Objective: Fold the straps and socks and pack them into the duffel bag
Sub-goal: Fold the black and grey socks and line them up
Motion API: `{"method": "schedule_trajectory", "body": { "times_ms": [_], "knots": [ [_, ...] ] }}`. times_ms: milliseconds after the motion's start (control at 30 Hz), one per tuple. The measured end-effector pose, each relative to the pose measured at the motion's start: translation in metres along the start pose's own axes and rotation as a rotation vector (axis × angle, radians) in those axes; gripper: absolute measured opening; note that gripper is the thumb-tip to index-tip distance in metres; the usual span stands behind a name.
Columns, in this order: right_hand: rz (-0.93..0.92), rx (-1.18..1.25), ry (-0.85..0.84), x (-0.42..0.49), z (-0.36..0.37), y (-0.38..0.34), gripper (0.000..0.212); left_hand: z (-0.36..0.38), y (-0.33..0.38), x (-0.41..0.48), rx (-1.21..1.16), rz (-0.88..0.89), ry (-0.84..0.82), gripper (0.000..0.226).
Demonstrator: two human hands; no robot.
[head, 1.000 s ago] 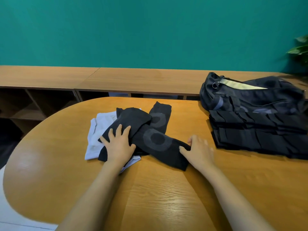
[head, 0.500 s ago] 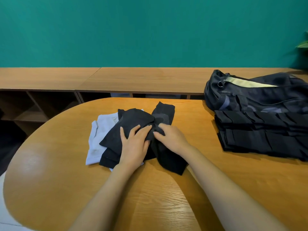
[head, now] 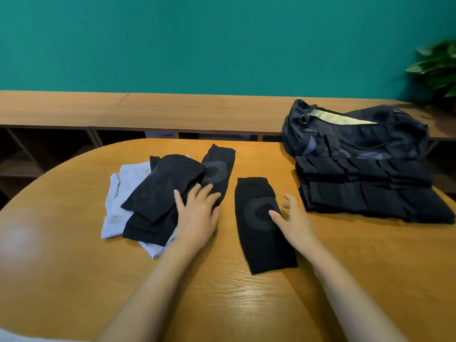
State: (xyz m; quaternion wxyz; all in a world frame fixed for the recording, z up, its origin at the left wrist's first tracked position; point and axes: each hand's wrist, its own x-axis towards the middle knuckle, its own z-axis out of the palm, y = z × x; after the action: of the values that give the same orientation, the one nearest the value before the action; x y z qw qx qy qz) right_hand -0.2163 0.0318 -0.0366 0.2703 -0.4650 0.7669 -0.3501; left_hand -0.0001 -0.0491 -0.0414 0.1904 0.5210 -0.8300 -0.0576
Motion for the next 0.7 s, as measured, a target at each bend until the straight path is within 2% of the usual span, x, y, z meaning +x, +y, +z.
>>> {"method": "schedule_trajectory", "body": {
  "times_ms": [100,167,267,367,467,533,700],
  "knots": [
    [-0.100,-0.134,-0.031,-0.018,0.002,0.013,0.065,0.006,0.034,-0.031,-0.204,0.129,-0.130,0.039],
    [-0.125,-0.163,-0.067,-0.034,0.005,0.020,0.068,0.012,0.048,-0.053,-0.241,0.178,-0.239,0.042],
    [-0.215,-0.158,-0.019,-0.058,0.003,0.032,0.062,0.018,0.052,-0.078,-0.251,0.203,-0.284,0.046],
    [-0.418,-0.233,0.056,-0.082,-0.006,0.044,0.035,0.014,0.047,-0.098,-0.347,0.200,-0.259,0.039],
    [-0.526,-0.367,0.051,-0.097,-0.018,0.060,0.047,0.009,0.036,-0.112,-0.431,0.194,-0.161,0.025],
    [-0.557,-0.461,-0.002,-0.102,-0.023,0.068,0.053,0.009,0.028,-0.117,-0.399,0.203,-0.096,0.025],
    [-0.606,-0.480,-0.001,-0.103,-0.019,0.067,0.042,0.011,0.024,-0.116,-0.320,0.204,-0.074,0.028]
  ]
}}
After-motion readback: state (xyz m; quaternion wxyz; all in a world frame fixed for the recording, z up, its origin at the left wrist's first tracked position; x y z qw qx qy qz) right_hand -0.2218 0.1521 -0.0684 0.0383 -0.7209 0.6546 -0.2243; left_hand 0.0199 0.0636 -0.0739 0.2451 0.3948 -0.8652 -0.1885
